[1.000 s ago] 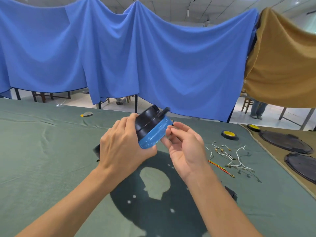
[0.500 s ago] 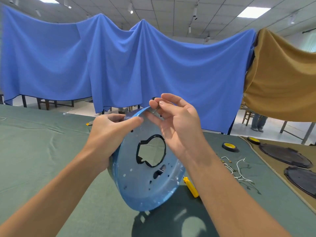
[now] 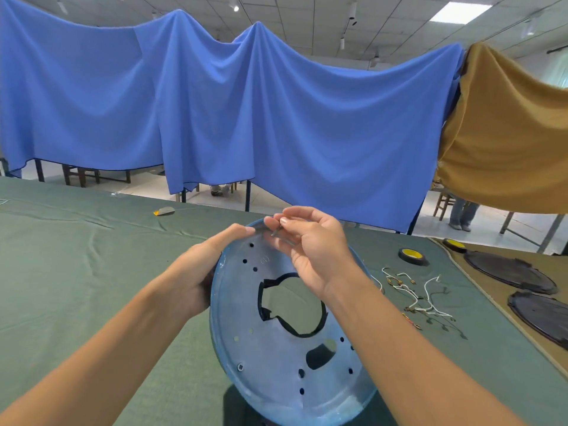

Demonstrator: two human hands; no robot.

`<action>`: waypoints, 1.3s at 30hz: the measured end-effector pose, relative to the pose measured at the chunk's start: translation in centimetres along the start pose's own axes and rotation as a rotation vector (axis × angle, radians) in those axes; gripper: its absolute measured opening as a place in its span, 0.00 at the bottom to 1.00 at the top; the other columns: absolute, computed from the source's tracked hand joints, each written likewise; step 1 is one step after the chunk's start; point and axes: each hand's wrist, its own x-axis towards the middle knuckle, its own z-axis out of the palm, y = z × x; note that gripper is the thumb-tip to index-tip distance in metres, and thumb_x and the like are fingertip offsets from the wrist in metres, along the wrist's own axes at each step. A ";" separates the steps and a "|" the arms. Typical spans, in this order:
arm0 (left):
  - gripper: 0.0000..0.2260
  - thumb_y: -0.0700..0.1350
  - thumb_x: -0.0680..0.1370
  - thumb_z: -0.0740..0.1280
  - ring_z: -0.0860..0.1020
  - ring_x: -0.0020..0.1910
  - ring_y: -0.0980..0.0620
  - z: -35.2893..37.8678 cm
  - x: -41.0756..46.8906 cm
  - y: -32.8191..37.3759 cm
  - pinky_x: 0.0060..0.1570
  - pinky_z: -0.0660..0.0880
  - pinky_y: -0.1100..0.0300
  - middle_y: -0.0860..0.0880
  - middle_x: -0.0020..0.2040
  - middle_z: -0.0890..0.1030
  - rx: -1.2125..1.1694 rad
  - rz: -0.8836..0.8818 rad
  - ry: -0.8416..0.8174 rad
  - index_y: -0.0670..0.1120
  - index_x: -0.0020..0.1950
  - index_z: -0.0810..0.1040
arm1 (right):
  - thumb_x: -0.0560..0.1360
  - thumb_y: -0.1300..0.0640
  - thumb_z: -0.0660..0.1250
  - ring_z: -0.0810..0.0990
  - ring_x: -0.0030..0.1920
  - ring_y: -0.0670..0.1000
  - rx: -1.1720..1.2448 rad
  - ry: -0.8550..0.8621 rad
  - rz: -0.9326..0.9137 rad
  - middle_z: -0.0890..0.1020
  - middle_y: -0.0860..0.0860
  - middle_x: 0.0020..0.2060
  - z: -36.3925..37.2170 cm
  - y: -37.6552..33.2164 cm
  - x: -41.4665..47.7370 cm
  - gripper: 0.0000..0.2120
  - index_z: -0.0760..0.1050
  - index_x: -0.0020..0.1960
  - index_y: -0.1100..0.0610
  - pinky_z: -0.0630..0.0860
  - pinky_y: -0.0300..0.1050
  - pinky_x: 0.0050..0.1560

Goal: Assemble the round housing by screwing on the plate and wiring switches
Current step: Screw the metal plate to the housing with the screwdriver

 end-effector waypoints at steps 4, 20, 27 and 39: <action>0.21 0.57 0.61 0.77 0.82 0.35 0.44 -1.9 1.9 -0.8 0.36 0.81 0.56 0.42 0.45 0.85 0.012 -0.106 -0.069 0.43 0.46 0.87 | 0.76 0.73 0.63 0.86 0.42 0.54 -0.195 0.095 -0.004 0.81 0.57 0.42 -1.1 1.5 0.7 0.08 0.74 0.44 0.62 0.81 0.50 0.50; 0.23 0.60 0.76 0.65 0.82 0.40 0.44 -6.4 7.3 -5.7 0.46 0.76 0.51 0.42 0.46 0.84 -0.151 -0.303 -0.150 0.40 0.47 0.85 | 0.73 0.69 0.68 0.83 0.45 0.52 -1.251 -0.295 -0.209 0.84 0.50 0.38 -1.5 5.5 5.7 0.13 0.76 0.47 0.51 0.80 0.49 0.53; 0.03 0.38 0.66 0.69 0.77 0.29 0.50 -6.3 7.4 -5.9 0.32 0.75 0.61 0.45 0.33 0.79 -0.066 -0.271 -0.258 0.42 0.33 0.80 | 0.74 0.70 0.64 0.81 0.43 0.49 -1.405 -0.450 -0.302 0.82 0.49 0.38 -0.6 6.7 6.7 0.14 0.78 0.55 0.57 0.79 0.47 0.52; 0.20 0.43 0.66 0.71 0.74 0.44 0.44 -6.4 7.6 -6.5 0.49 0.69 0.50 0.40 0.51 0.76 -0.075 -0.222 -0.182 0.42 0.56 0.73 | 0.76 0.69 0.64 0.79 0.46 0.51 -1.634 -0.586 -0.396 0.80 0.49 0.43 0.5 6.9 7.0 0.15 0.74 0.60 0.57 0.79 0.48 0.50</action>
